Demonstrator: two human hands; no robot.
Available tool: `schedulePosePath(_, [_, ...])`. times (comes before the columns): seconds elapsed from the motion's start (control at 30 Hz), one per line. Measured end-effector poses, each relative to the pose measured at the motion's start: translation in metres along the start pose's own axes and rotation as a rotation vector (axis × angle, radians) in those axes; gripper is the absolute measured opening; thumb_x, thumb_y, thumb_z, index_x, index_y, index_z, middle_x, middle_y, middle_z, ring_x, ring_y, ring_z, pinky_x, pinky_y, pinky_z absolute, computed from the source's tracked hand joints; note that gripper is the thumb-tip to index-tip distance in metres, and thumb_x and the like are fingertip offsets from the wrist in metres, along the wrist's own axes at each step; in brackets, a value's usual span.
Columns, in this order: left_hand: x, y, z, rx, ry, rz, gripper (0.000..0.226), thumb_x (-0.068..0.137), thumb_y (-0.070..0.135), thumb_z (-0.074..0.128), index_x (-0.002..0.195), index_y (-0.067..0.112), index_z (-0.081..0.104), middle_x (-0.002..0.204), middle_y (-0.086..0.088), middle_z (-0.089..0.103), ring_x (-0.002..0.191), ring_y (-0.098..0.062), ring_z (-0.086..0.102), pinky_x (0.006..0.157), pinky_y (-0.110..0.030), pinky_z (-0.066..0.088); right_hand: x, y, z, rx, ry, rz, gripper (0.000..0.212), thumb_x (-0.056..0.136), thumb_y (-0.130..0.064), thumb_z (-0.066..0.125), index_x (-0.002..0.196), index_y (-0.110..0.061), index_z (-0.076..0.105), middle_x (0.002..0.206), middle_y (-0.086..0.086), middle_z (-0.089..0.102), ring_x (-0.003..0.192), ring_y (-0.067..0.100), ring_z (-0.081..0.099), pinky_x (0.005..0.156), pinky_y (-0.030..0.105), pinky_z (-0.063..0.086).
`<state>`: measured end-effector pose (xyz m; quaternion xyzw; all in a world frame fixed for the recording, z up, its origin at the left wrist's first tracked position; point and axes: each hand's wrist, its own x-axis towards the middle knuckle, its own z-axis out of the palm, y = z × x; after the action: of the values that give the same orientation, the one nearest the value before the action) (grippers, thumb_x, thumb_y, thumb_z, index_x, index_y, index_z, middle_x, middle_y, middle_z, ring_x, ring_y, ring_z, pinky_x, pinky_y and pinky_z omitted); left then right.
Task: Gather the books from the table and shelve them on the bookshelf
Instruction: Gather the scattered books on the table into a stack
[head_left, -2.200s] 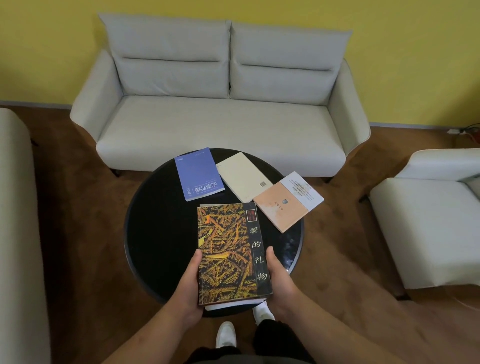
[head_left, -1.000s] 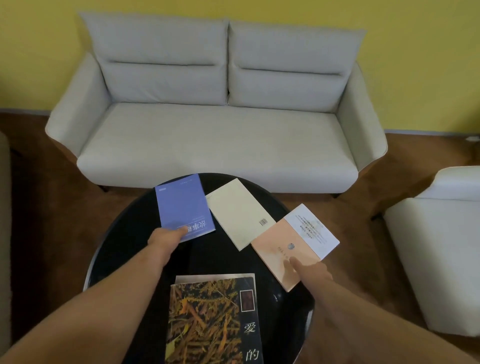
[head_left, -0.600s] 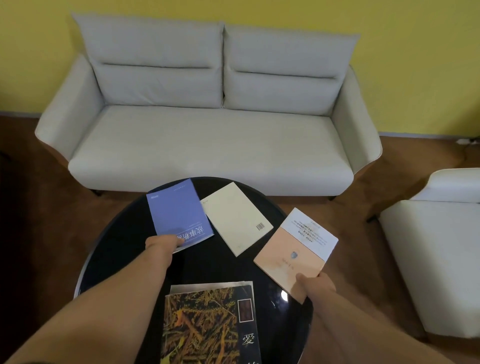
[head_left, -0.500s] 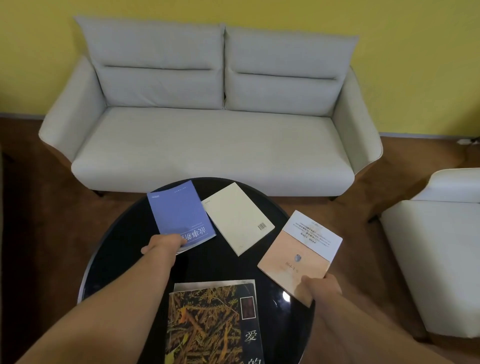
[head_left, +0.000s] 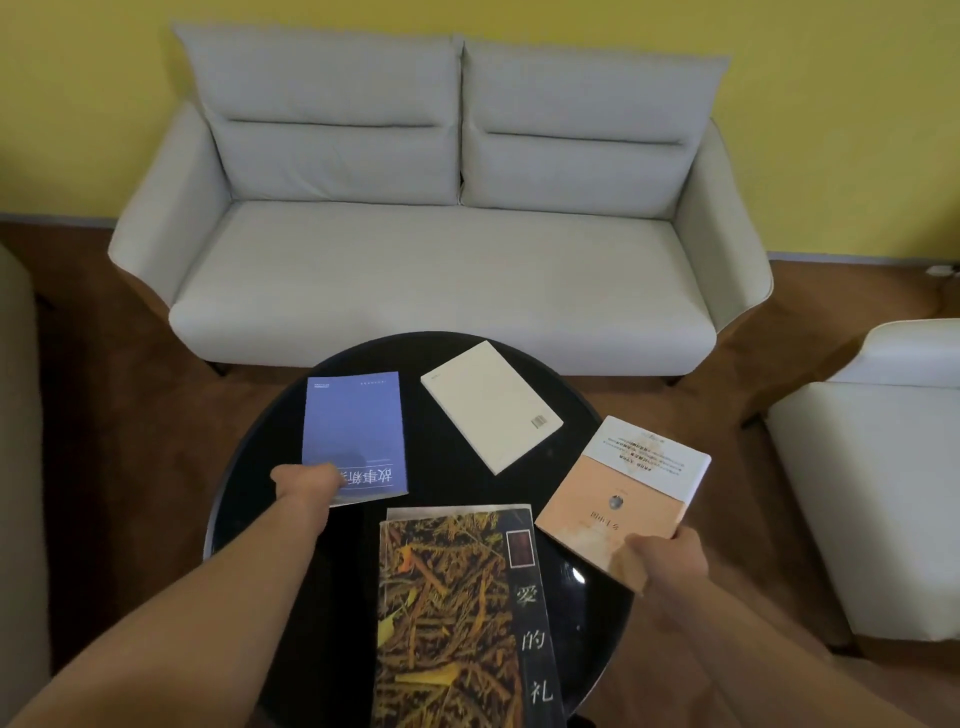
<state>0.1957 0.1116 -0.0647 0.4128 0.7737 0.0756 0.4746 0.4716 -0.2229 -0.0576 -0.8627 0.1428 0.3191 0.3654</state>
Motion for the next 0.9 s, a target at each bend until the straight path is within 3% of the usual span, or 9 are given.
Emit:
schedulePosePath(0.17, [-0.005,-0.056,-0.046,0.406,0.079,0.024,0.060,0.079,0.033,0.071,0.129,0.007,0.051,0.114,-0.020,0.048,0.091,-0.035,0.049,0.074,-0.042,0.049,-0.021,0.008,-0.010,-0.053,-0.038,-0.072,0.052,0.093,-0.007,0.069,0.136,-0.014,0.043,0.131,0.012,0.059,0.122,0.040,0.059,0.091,0.057,0.058])
schedulePosePath(0.23, [-0.010,-0.077,-0.059,0.463,0.133,0.064,0.060,0.078,0.034,0.070,0.130,0.010,0.052,0.110,-0.018,0.045,0.088,-0.034,0.048,0.068,-0.038,0.046,-0.029,0.011,-0.013,-0.060,-0.069,-0.086,0.051,0.096,-0.007,0.066,0.139,-0.016,0.039,0.131,0.011,0.057,0.120,0.038,0.059,0.092,0.058,0.057])
schedulePosePath(0.4, [-0.027,-0.118,-0.080,0.221,0.112,0.073,0.043,0.076,0.008,0.065,0.118,0.003,0.060,0.109,-0.022,0.064,0.090,-0.039,0.065,0.071,-0.041,0.057,-0.050,0.024,-0.019,-0.095,-0.090,-0.195,0.049,0.099,-0.005,0.057,0.141,-0.019,0.036,0.123,0.005,0.055,0.108,0.029,0.057,0.087,0.053,0.056])
schedulePosePath(0.57, [-0.047,-0.159,-0.100,0.008,0.076,0.019,0.043,0.073,-0.008,0.069,0.115,-0.004,0.060,0.105,-0.022,0.066,0.086,-0.036,0.062,0.076,-0.039,0.053,-0.077,0.021,-0.017,-0.139,-0.115,-0.309,0.045,0.101,-0.007,0.053,0.141,-0.021,0.039,0.122,0.002,0.056,0.111,0.028,0.059,0.075,0.044,0.055])
schedulePosePath(0.63, [-0.054,-0.169,-0.105,-0.072,0.051,-0.014,0.039,0.074,-0.014,0.068,0.110,-0.006,0.058,0.107,-0.028,0.065,0.089,-0.041,0.063,0.077,-0.044,0.054,-0.088,0.020,-0.015,-0.155,-0.121,-0.350,0.043,0.101,-0.007,0.051,0.141,-0.020,0.040,0.119,0.001,0.056,0.106,0.026,0.058,0.071,0.041,0.053])
schedulePosePath(0.7, [-0.061,-0.177,-0.112,-0.171,-0.044,-0.083,0.035,0.078,-0.015,0.065,0.111,-0.007,0.057,0.096,-0.028,0.064,0.081,-0.044,0.065,0.064,-0.048,0.058,-0.095,0.020,-0.017,-0.141,-0.103,-0.395,0.041,0.101,-0.007,0.051,0.139,-0.020,0.044,0.115,0.001,0.057,0.102,0.025,0.057,0.068,0.036,0.049])
schedulePosePath(0.77, [-0.067,-0.183,-0.120,-0.269,-0.142,-0.167,0.018,0.085,-0.009,0.061,0.102,-0.003,0.059,0.077,-0.016,0.059,0.055,-0.026,0.058,0.035,-0.025,0.046,-0.098,0.021,-0.022,-0.129,-0.101,-0.450,0.038,0.100,-0.009,0.052,0.134,-0.024,0.046,0.110,-0.004,0.059,0.096,0.019,0.058,0.063,0.033,0.047])
schedulePosePath(0.83, [-0.072,-0.187,-0.128,-0.301,-0.212,-0.240,0.011,0.086,-0.006,0.060,0.095,0.001,0.059,0.078,-0.011,0.060,0.055,-0.021,0.056,0.030,-0.018,0.037,-0.103,0.021,-0.027,-0.134,-0.110,-0.476,0.035,0.100,-0.012,0.053,0.129,-0.031,0.046,0.100,-0.016,0.058,0.092,0.014,0.058,0.057,0.028,0.046])
schedulePosePath(0.9, [-0.074,-0.194,-0.131,-0.248,-0.289,-0.273,0.013,0.085,-0.005,0.060,0.097,0.002,0.058,0.083,-0.012,0.062,0.061,-0.022,0.057,0.034,-0.021,0.037,-0.107,0.021,-0.031,-0.132,-0.117,-0.478,0.035,0.100,-0.015,0.055,0.125,-0.037,0.046,0.096,-0.021,0.056,0.096,0.016,0.060,0.051,0.025,0.047])
